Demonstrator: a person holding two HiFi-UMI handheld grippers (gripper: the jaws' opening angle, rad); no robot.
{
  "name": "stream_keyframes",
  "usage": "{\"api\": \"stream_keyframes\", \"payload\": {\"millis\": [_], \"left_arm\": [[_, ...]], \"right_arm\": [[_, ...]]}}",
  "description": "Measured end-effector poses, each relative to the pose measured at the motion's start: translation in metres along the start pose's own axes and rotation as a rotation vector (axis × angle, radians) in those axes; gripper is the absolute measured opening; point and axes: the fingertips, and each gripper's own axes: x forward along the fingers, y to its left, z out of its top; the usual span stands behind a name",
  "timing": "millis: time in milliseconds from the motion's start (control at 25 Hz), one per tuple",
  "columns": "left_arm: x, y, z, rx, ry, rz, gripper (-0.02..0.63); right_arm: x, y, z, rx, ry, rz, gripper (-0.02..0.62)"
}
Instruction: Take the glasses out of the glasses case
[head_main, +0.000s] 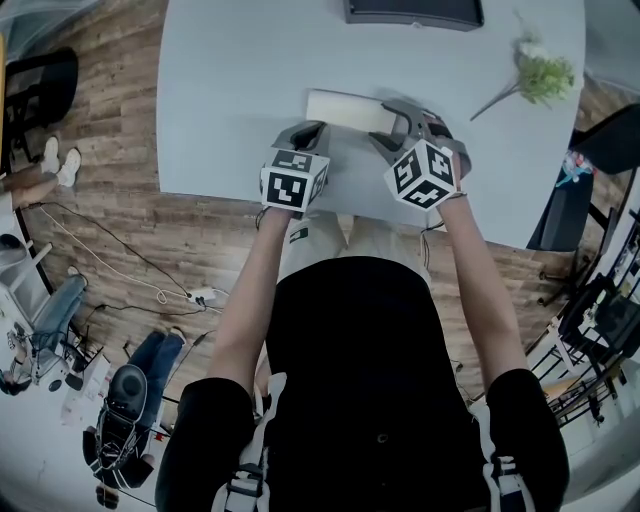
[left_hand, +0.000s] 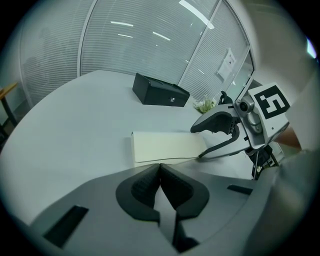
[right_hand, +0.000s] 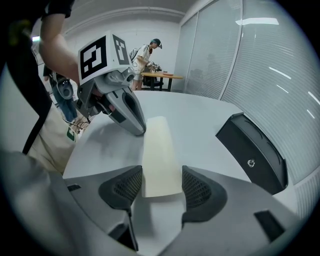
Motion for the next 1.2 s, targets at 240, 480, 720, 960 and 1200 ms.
{"api": "stream_keyframes", "payload": {"millis": [240, 480, 720, 960, 1200], "left_arm": [[0.001, 0.0, 0.0, 0.002, 0.006, -0.004, 0.025], [0.0, 0.0, 0.0, -0.002, 0.005, -0.009, 0.025], [0.003, -0.001, 0.001, -0.002, 0.011, -0.005, 0.025], [0.002, -0.004, -0.001, -0.01, 0.013, -0.009, 0.025], [0.0, -0.006, -0.001, -0.016, -0.002, -0.013, 0.025]], "right_arm": [[-0.001, -0.001, 0.0, 0.0, 0.004, 0.003, 0.273], [-0.008, -0.001, 0.005, 0.0, -0.009, -0.017, 0.244], [-0.015, -0.006, 0.008, 0.004, -0.031, -0.037, 0.178], [-0.022, -0.008, 0.013, 0.003, -0.047, -0.052, 0.129], [-0.024, -0.013, 0.017, 0.0, -0.055, -0.077, 0.071]]}}
